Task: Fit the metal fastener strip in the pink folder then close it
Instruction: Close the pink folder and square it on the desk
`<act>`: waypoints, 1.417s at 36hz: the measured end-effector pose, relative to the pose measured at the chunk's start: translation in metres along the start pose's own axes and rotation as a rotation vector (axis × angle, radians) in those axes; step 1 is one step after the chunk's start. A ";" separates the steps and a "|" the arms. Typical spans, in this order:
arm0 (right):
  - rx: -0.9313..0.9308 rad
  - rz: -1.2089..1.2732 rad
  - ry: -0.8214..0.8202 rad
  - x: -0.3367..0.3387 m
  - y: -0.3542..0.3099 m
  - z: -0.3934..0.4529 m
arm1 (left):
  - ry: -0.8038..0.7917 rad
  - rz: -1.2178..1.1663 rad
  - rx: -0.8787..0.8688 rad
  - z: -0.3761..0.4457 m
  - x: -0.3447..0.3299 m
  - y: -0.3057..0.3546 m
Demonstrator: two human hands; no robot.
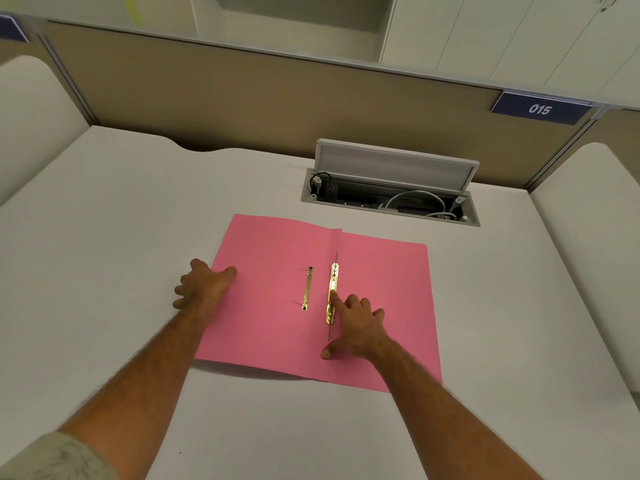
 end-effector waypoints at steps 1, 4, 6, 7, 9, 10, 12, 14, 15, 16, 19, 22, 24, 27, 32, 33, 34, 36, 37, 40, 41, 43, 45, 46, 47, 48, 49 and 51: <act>-0.002 0.000 -0.004 0.000 0.000 -0.001 | -0.004 -0.029 0.001 -0.001 0.002 0.000; -0.006 0.008 -0.012 0.001 -0.001 -0.002 | 0.038 -0.052 -0.005 -0.006 0.013 0.006; -0.010 0.014 -0.013 0.002 -0.002 -0.003 | 0.107 -0.032 -0.048 -0.011 0.027 0.018; -0.013 0.014 -0.012 0.002 -0.001 -0.003 | 0.148 -0.038 -0.081 -0.013 0.034 0.026; -0.020 0.009 -0.014 0.003 -0.001 -0.005 | 0.204 -0.093 -0.164 -0.019 0.048 0.039; -0.024 0.009 -0.018 0.003 -0.002 -0.005 | 0.207 -0.134 -0.203 -0.022 0.053 0.045; -0.026 0.010 -0.022 0.005 -0.002 -0.007 | 0.180 -0.234 -0.276 -0.029 0.061 0.054; -0.031 0.018 -0.032 0.007 -0.003 -0.008 | 0.138 -0.311 -0.333 -0.036 0.066 0.063; -0.038 0.030 -0.042 0.008 -0.003 -0.008 | 0.117 -0.332 -0.356 -0.039 0.068 0.068; -0.048 0.054 -0.051 0.009 -0.002 -0.009 | 0.097 -0.347 -0.378 -0.042 0.069 0.072; -0.089 0.190 -0.067 0.014 0.002 -0.010 | 0.050 -0.372 -0.431 -0.052 0.071 0.085; -0.112 0.352 0.009 0.029 0.007 -0.011 | 0.017 -0.403 -0.471 -0.062 0.071 0.096; -0.130 0.430 0.099 0.047 0.011 -0.013 | -0.004 -0.412 -0.501 -0.069 0.070 0.105; -0.155 0.493 0.280 0.080 0.019 -0.020 | -0.046 -0.414 -0.549 -0.082 0.065 0.121; -0.135 0.609 0.615 0.140 0.031 -0.045 | -0.117 -0.393 -0.655 -0.115 0.046 0.154; -0.124 0.633 0.660 0.150 0.033 -0.050 | -0.126 -0.390 -0.681 -0.124 0.041 0.161; -0.115 0.654 0.695 0.159 0.034 -0.055 | -0.132 -0.389 -0.707 -0.133 0.035 0.167; -0.108 0.677 0.755 0.174 0.036 -0.064 | -0.143 -0.398 -0.749 -0.150 0.023 0.178; -0.109 0.677 0.779 0.180 0.037 -0.067 | -0.151 -0.406 -0.764 -0.158 0.016 0.182; -0.116 0.682 0.818 0.193 0.043 -0.075 | -0.176 -0.430 -0.800 -0.179 -0.003 0.195; -0.116 0.698 0.821 0.196 0.045 -0.077 | -0.186 -0.429 -0.809 -0.185 -0.010 0.199; -0.127 0.742 0.814 0.198 0.052 -0.080 | -0.213 -0.416 -0.824 -0.196 -0.024 0.205; -0.143 0.781 0.800 0.198 0.059 -0.083 | -0.238 -0.411 -0.840 -0.207 -0.036 0.209; -0.151 0.802 0.788 0.197 0.062 -0.084 | -0.251 -0.414 -0.850 -0.212 -0.042 0.211; -0.157 0.825 0.773 0.196 0.066 -0.085 | -0.262 -0.416 -0.859 -0.218 -0.048 0.213; -0.160 0.844 0.763 0.196 0.069 -0.086 | -0.275 -0.419 -0.866 -0.223 -0.055 0.214; -0.160 0.861 0.759 0.196 0.073 -0.088 | -0.293 -0.422 -0.870 -0.228 -0.063 0.215; -0.146 0.888 0.761 0.197 0.077 -0.092 | -0.325 -0.433 -0.874 -0.235 -0.076 0.217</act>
Point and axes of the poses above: each hand's wrist, its own z-axis towards the middle knuckle, its own x-axis out of the back of the hand, y = z × x, the point moved 10 cm from there along z, towards the middle knuckle, and after that the axes turned 11 degrees about -z, right-handed, at the moved point
